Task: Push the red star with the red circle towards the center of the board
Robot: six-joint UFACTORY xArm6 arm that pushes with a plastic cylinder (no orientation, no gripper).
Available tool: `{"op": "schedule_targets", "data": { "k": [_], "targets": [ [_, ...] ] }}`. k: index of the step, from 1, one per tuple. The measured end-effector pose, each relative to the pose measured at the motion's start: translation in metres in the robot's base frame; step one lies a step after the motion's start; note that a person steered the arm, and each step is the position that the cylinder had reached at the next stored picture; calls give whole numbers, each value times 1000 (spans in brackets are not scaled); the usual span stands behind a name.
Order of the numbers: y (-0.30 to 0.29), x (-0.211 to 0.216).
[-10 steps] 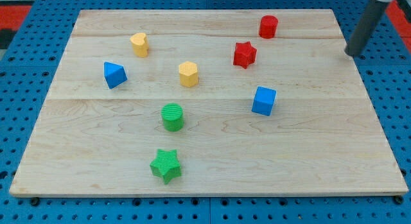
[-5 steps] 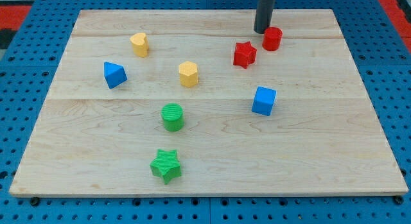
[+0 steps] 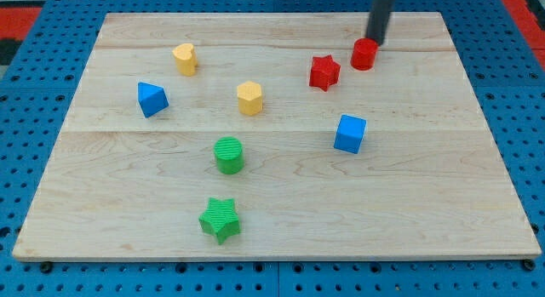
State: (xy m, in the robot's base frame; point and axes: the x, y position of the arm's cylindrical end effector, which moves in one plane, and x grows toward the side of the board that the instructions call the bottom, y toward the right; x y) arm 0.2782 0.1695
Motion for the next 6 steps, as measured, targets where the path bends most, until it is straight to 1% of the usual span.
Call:
{"op": "schedule_targets", "data": {
  "k": [1, 2, 3, 4, 5, 6],
  "targets": [
    [-56, 27],
    [-129, 28],
    [-118, 47],
    [-117, 48],
    [-79, 77],
    [-126, 124]
  ]
}}
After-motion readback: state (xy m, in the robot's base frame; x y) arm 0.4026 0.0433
